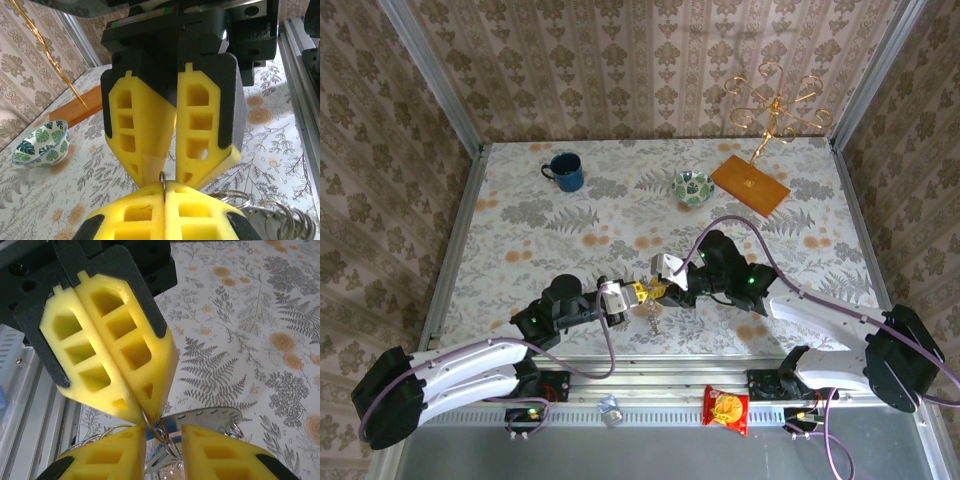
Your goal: Put the keys on the keyring
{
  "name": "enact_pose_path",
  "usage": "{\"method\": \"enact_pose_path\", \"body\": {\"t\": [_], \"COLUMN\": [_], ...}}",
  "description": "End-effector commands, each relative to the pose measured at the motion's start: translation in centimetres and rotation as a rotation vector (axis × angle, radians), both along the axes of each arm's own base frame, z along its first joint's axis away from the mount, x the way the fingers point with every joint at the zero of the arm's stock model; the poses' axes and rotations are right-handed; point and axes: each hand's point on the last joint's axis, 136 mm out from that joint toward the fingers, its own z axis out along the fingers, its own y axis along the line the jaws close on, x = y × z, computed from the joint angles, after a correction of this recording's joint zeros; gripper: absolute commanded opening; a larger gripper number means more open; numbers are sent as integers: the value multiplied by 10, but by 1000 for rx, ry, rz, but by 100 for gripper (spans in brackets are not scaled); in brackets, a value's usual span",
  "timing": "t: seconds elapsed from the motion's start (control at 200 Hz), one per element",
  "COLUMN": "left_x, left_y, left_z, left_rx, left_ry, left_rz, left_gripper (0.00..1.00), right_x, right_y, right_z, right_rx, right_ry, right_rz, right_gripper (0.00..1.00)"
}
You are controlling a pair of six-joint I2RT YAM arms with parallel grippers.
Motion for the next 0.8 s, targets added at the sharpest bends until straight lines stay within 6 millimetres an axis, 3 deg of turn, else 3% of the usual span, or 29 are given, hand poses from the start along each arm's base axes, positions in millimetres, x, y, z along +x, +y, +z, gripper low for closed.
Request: {"method": "enact_pose_path", "body": {"t": [0.0,0.175,0.255,0.305,0.375,0.615,0.795], "left_x": [-4,-2,2,3,4,8,7], "left_y": [-3,-1,1,1,2,-3,-5], "left_z": [13,9,4,1,-4,-5,-2], "left_rx": [-68,-65,-49,-27,9,51,77], "left_ry": [-5,9,16,21,28,23,5], "left_rz": [-19,2,25,35,38,35,18], "left_gripper": [0,0,0,10,14,16,16], "right_x": [0,0,-1,-3,-5,-15,-20], "right_y": [9,11,8,6,4,4,2], "right_z": [4,12,13,12,10,12,7], "right_rx": [37,68,67,51,10,-94,-272], "right_ry": [6,-10,-17,-20,-12,-16,-76], "right_rz": [30,44,46,54,71,158,238], "right_gripper": [21,0,0,0,0,0,0]}}
